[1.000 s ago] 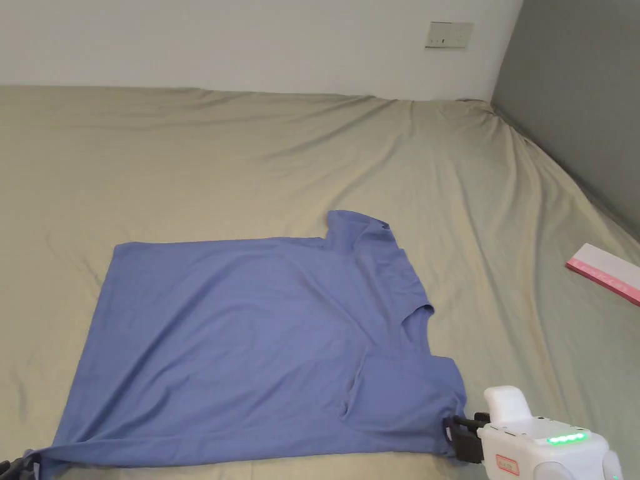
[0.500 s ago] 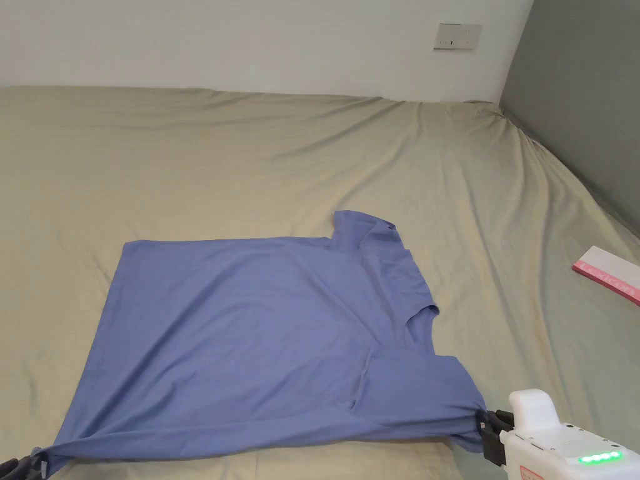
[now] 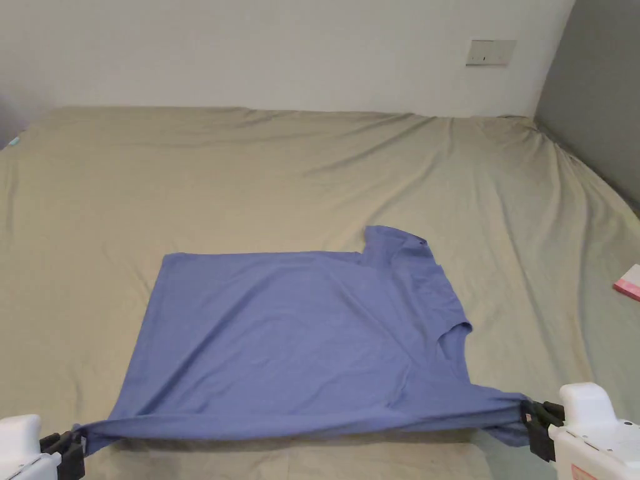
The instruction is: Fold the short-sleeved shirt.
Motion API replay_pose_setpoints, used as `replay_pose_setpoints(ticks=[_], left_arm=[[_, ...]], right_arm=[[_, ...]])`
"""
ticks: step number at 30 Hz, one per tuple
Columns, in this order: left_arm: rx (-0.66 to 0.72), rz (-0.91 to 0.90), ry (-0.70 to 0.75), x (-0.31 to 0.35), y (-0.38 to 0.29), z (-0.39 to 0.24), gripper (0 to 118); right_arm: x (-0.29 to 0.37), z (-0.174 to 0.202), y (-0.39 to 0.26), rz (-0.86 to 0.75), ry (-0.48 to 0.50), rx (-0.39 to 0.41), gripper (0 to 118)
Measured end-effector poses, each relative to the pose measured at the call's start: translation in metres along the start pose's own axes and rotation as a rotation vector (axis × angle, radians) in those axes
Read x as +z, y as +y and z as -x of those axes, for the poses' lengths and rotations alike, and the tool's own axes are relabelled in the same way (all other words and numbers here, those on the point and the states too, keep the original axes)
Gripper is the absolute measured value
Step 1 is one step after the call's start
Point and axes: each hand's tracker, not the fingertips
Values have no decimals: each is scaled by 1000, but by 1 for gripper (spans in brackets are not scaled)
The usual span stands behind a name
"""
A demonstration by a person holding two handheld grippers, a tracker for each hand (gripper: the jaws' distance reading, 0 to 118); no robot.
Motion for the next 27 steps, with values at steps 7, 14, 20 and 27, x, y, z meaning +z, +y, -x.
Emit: replay_pose_setpoints(ticks=[7, 14, 20, 27], left_arm=[[7, 14, -8, -34, 46, 0, 2], [-23, 50, -1, -89, 93, -13, 2], [-125, 114, 74, -133, 113, -36, 2], [-128, 145, 144, -164, 115, -56, 2]], right_arm=[[-36, -2, 46, -12, -13, 54, 2], [-98, -7, 88, 44, -14, 97, 2], [-157, -13, 104, 99, -20, 66, 2], [-207, -12, 97, 173, -15, 74, 2]])
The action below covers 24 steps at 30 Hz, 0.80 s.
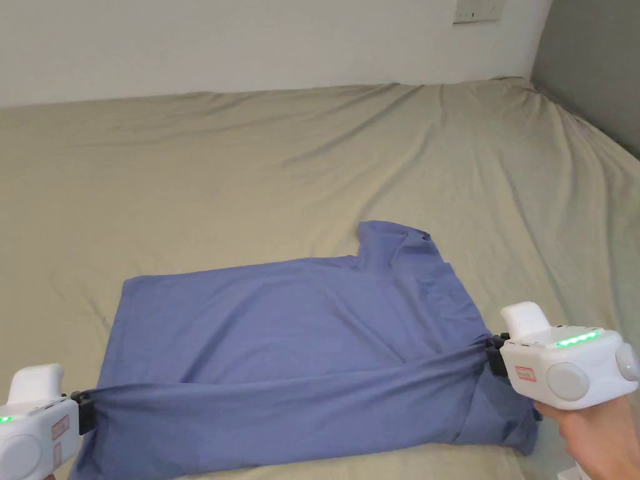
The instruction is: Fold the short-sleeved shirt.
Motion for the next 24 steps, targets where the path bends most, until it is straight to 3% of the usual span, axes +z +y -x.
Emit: replay_pose_setpoints(ticks=[12, 15, 20, 24], left_arm=[[33, 40, 6, -21, -17, -7, 2], [-41, 23, 41, -23, -19, -11, 2], [18, 26, 23, -23, -19, -6, 2], [24, 21, 19, -22, -18, -3, 2]], right_arm=[[-29, 1, -7, 20, 15, -5, 2], [-39, 1, -9, 51, 14, -1, 2], [-39, 3, -13, 37, 11, -68, 2], [-35, 2, -10, 35, 14, -60, 2]])
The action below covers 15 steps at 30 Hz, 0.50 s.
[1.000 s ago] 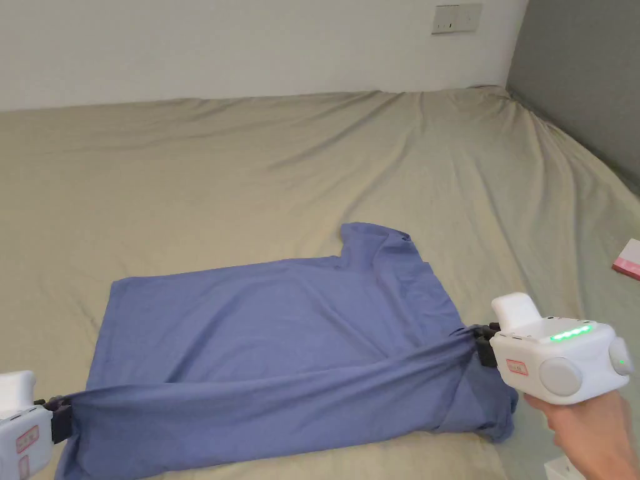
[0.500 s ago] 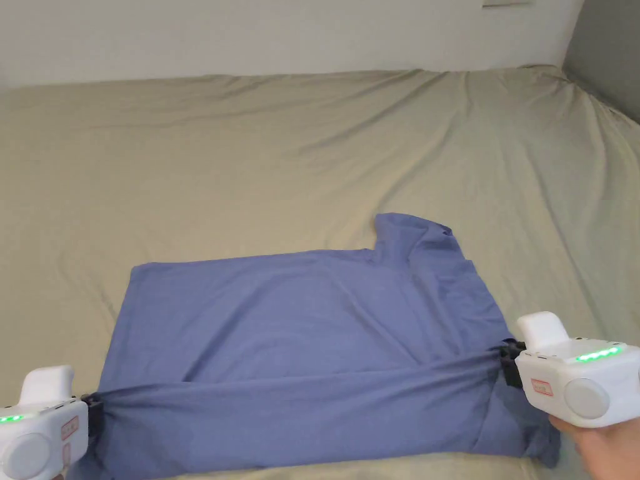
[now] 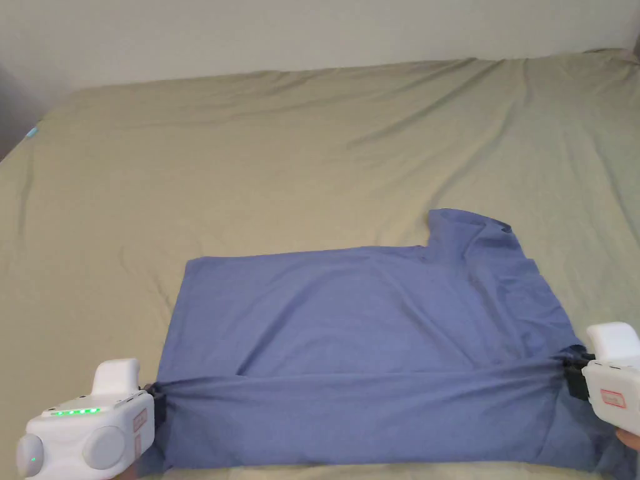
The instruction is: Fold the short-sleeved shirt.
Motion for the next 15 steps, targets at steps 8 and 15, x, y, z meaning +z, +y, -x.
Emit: replay_pose_setpoints(ticks=[8, 15], left_arm=[[96, -215, -75, 27, -15, 27, 113], [37, -407, -94, 116, -36, 24, 112]], right_arm=[[74, 5, -5, -217, -101, 96, 101], [194, 7, -32, -468, -27, 11, 101]])
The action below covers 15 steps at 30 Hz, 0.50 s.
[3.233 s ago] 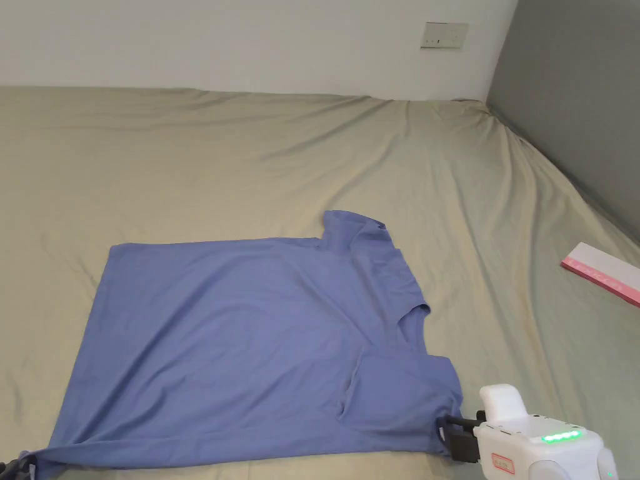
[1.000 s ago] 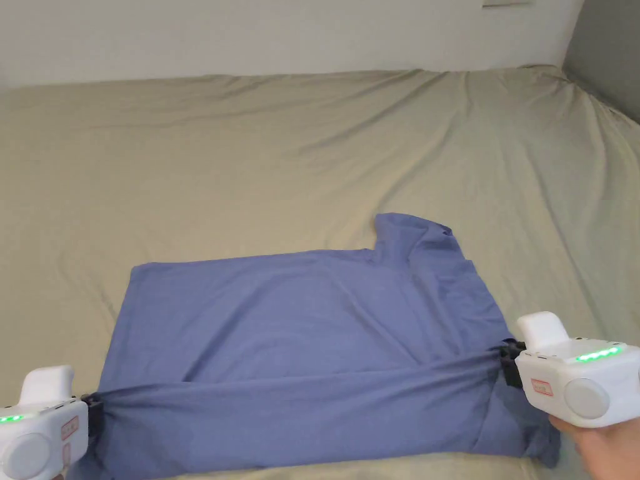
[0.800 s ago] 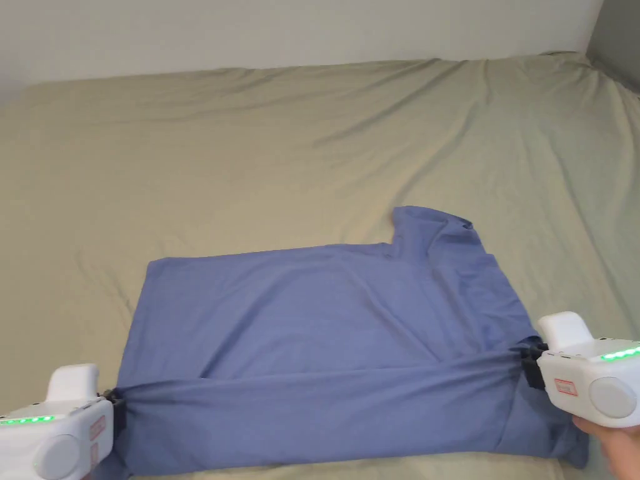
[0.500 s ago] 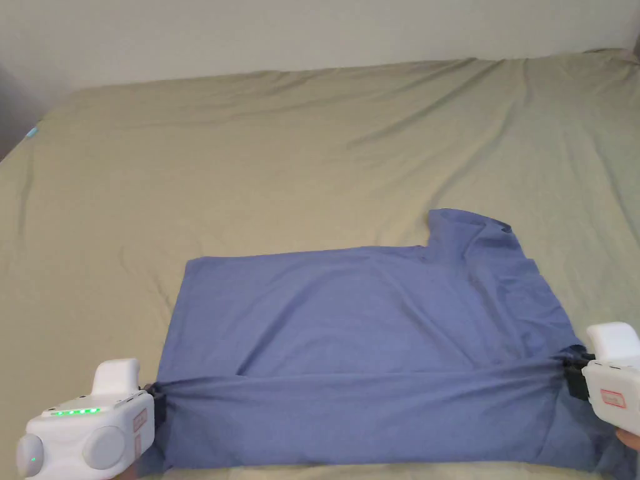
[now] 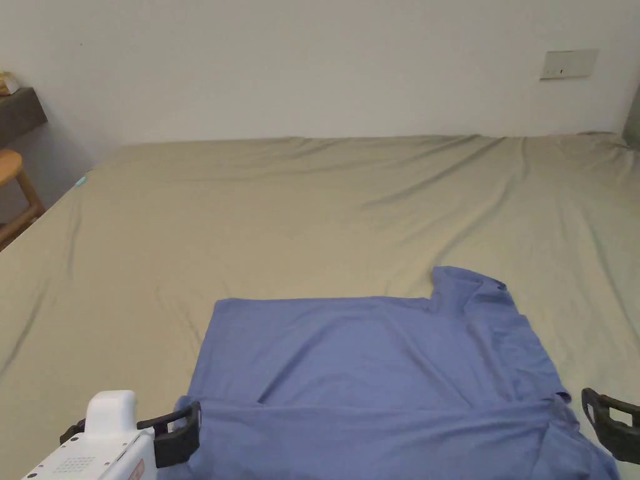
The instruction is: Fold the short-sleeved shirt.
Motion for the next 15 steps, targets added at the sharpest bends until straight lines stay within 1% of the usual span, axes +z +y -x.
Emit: replay_pose_setpoints(ticks=[2, 3, 4, 5, 6, 7, 8, 9, 11, 13, 15], left_arm=[[-15, -113, 8, 43, 7, -9, 112], [-7, -163, -17, 62, 9, -12, 111], [-8, -203, -32, 80, 11, -13, 109], [-11, -223, -29, 95, 13, -15, 104], [-10, -236, -44, 110, 15, -19, 85], [0, -245, -82, 125, 17, -19, 62], [12, -250, -92, 136, 17, -19, 35], [14, -248, -83, 144, 16, -19, 7], [23, -249, -68, 167, 15, -24, 0], [46, -263, -75, 184, 5, -19, 0], [48, -295, -39, 207, 2, -27, 0]], right_arm=[[40, 4, 3, -64, 56, -4, 101], [55, 5, 5, -75, 100, -14, 100], [71, 5, 6, -83, 137, -29, 97], [86, 7, 7, -103, 146, -40, 91], [98, 10, 6, -124, 125, -25, 72], [111, 13, 5, -141, 111, -14, 48], [124, 19, 6, -157, 84, -6, 17], [133, 22, 5, -165, 60, 9, 1], [153, 28, -2, -205, 8, 46, 1], [166, 26, -9, -217, 58, 22, 1], [185, 33, -13, -261, 44, 37, 1]])
